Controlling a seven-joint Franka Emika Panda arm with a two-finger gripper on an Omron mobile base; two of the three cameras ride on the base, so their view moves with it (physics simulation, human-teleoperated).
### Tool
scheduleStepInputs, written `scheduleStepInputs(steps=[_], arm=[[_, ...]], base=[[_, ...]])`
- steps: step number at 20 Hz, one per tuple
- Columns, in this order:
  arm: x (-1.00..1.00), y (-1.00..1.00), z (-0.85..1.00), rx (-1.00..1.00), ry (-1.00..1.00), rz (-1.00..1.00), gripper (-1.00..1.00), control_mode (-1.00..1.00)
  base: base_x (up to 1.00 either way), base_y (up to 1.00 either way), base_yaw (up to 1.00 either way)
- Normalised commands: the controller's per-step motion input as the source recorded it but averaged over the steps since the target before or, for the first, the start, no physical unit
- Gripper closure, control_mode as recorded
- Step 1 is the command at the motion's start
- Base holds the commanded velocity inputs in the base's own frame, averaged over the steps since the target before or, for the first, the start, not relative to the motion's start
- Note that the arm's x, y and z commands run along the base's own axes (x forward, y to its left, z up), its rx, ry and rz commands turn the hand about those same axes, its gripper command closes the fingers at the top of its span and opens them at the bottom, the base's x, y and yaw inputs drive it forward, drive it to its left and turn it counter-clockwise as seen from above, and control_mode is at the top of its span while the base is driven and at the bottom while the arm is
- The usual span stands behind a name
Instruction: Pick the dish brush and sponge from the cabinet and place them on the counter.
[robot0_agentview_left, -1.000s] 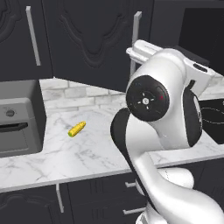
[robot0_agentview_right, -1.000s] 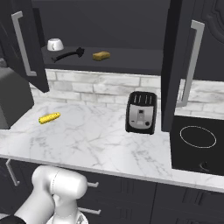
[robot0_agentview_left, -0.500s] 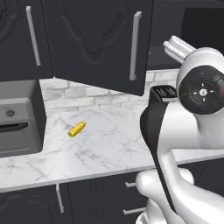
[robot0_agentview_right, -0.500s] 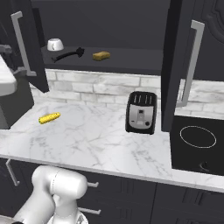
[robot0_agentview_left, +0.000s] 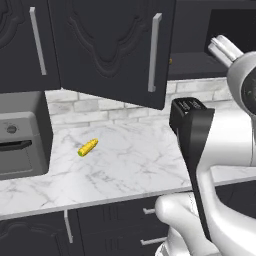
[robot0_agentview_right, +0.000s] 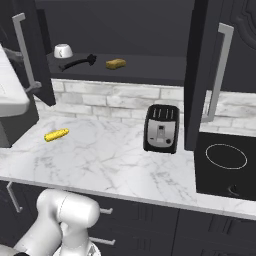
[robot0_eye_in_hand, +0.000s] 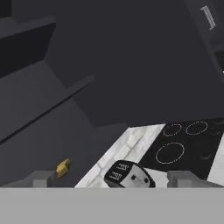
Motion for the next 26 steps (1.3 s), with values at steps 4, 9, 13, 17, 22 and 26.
scheduleStepInputs(steps=[4,9,13,17,22,26], arm=[[0.00,-0.24,0.00,0.21,0.00,0.01,-1.00,-1.00],[0.00,-0.28,0.00,0.21,-0.01,0.06,-1.00,-1.00],[0.00,-0.30,0.00,0.22,-0.06,0.11,-1.00,-1.00],[0.00,-0.30,0.00,0.24,-0.10,0.13,-1.00,-1.00],[0.10,-0.19,0.00,0.28,-0.11,0.14,-1.00,-1.00],[0.29,-0.09,0.00,0.30,-0.10,0.15,-1.00,-1.00]], base=[[0.00,0.00,0.00],[0.00,0.00,0.00],[0.00,0.00,0.00],[0.00,0.00,0.00],[0.00,0.00,0.00],[0.00,0.00,0.00]])
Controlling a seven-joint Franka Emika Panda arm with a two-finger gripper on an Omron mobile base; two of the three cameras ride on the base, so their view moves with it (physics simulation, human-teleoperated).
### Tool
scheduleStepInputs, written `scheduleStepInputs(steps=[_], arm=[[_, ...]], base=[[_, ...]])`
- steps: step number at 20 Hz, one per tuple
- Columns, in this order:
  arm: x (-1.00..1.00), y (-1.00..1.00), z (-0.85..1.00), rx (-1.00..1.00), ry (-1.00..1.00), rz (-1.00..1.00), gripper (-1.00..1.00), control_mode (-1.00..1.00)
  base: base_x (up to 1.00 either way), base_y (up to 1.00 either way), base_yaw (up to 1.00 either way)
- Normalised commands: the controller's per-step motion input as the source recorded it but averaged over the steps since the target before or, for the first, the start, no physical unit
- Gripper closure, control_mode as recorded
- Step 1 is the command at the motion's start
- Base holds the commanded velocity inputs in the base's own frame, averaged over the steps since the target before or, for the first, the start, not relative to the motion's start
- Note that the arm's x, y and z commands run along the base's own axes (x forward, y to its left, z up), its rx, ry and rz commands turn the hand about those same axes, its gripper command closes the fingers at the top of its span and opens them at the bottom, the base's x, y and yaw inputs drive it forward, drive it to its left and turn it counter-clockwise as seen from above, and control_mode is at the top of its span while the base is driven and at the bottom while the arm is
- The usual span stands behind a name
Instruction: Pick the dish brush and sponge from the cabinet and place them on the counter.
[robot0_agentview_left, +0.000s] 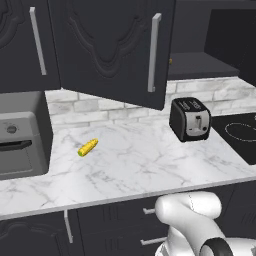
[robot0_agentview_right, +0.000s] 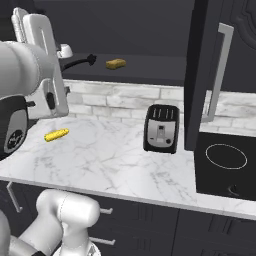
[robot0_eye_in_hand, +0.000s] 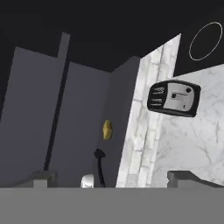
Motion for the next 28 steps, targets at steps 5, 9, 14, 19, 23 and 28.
scheduleStepInputs(steps=[5,9,14,19,23,28], arm=[[0.30,-0.01,0.00,0.30,-0.09,0.16,-1.00,-1.00],[0.10,0.01,-0.05,0.21,-0.07,0.15,-1.00,-1.00],[0.08,0.25,-0.13,0.08,0.00,0.17,-1.00,-1.00],[0.00,0.42,-0.01,0.00,-0.04,0.14,-1.00,-1.00],[0.00,0.04,0.00,-0.01,-0.07,0.03,-1.00,-1.00],[0.06,-0.05,0.00,0.01,-0.01,0.03,-1.00,-1.00]], base=[[0.00,0.00,0.00],[0.00,0.00,0.00],[0.00,0.00,0.00],[0.00,0.00,0.00],[0.00,0.00,0.00],[0.00,0.00,0.00]])
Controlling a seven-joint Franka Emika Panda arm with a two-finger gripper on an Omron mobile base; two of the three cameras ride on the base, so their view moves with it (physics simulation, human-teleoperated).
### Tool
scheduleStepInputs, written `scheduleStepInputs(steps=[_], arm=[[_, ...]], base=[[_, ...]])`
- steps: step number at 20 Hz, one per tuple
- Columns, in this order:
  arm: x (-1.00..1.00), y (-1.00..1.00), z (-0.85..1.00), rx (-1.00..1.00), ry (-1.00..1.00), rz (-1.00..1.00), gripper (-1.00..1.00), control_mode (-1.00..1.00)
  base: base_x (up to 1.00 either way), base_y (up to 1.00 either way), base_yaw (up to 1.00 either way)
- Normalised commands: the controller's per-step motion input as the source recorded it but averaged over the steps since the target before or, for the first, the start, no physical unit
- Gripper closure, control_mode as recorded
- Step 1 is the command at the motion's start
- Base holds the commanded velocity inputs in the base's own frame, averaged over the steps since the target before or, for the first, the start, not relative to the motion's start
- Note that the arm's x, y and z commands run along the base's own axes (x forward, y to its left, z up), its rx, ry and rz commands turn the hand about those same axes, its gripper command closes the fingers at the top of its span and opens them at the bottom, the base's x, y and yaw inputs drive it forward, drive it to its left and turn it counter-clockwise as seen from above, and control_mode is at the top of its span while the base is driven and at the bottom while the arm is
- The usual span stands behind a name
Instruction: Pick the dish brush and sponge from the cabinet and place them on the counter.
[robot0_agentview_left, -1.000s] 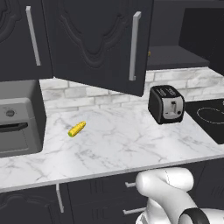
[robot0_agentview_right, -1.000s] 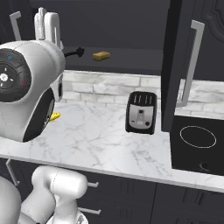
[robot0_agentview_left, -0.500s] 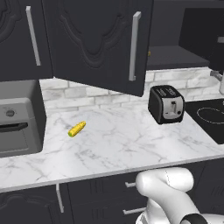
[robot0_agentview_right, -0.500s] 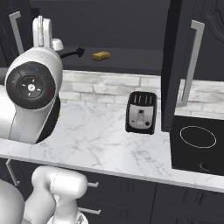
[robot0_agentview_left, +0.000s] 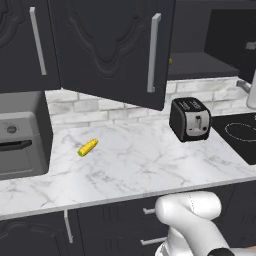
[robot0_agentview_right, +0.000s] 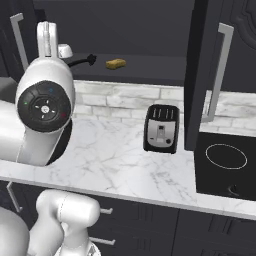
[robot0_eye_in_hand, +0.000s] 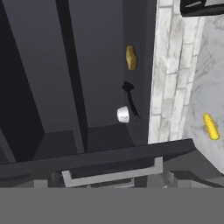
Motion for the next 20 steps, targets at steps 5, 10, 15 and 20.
scheduleStepInputs(steps=[5,10,15,20], arm=[[0.20,0.00,-0.02,0.00,0.00,0.16,-1.00,-1.00],[0.20,0.00,0.00,0.00,0.00,0.21,-1.00,-1.00],[0.14,0.09,-0.02,0.00,0.00,0.22,-1.00,-1.00],[0.20,0.41,-0.12,0.00,0.00,0.20,-1.00,-1.00]], base=[[0.00,0.00,0.00],[0.00,0.00,0.00],[0.00,0.00,0.00],[0.00,0.00,0.00]])
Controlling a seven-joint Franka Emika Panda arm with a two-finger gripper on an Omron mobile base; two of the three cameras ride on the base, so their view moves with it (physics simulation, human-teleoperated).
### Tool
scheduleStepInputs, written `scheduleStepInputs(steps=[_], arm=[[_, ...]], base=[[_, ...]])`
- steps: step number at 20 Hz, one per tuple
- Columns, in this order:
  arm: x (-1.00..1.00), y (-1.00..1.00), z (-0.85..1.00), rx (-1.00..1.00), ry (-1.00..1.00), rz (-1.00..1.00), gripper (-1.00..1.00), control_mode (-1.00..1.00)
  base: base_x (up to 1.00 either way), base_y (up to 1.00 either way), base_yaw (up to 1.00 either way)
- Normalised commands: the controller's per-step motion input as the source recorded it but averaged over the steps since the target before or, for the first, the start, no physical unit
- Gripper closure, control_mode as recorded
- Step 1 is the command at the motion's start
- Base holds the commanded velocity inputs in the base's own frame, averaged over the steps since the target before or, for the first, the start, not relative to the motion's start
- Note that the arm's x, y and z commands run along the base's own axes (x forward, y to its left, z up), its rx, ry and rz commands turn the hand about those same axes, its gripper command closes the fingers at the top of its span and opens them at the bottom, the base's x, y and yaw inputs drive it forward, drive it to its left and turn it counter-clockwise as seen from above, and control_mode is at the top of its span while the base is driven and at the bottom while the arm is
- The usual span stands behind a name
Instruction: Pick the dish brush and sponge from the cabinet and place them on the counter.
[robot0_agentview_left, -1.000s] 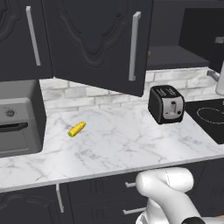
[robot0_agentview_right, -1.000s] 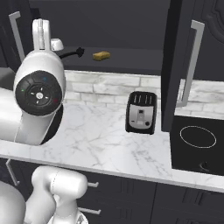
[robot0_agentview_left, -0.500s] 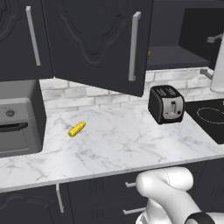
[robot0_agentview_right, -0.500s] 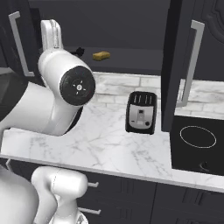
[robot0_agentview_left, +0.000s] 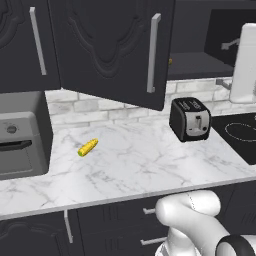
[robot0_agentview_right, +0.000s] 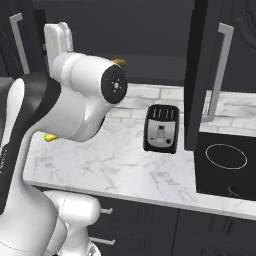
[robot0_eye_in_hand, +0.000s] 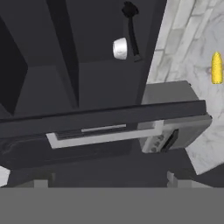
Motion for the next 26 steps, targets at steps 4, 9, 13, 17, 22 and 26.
scheduleStepInputs(steps=[4,9,13,17,22,26], arm=[[0.36,0.10,-0.17,0.00,0.00,0.18,-1.00,-1.00],[0.41,0.00,-0.18,0.00,-0.02,0.14,-1.00,-1.00],[0.50,0.00,-0.10,0.00,-0.03,0.12,-1.00,-1.00],[0.44,0.00,0.00,0.00,-0.05,0.09,-1.00,-1.00],[0.39,0.00,0.00,-0.01,-0.06,0.07,-1.00,-1.00],[0.38,0.00,0.00,0.00,-0.06,0.08,-1.00,-1.00]], base=[[0.00,0.00,0.00],[0.00,0.00,0.00],[0.00,0.00,0.00],[0.00,0.00,0.00],[0.00,0.00,0.00],[0.00,0.00,0.00]])
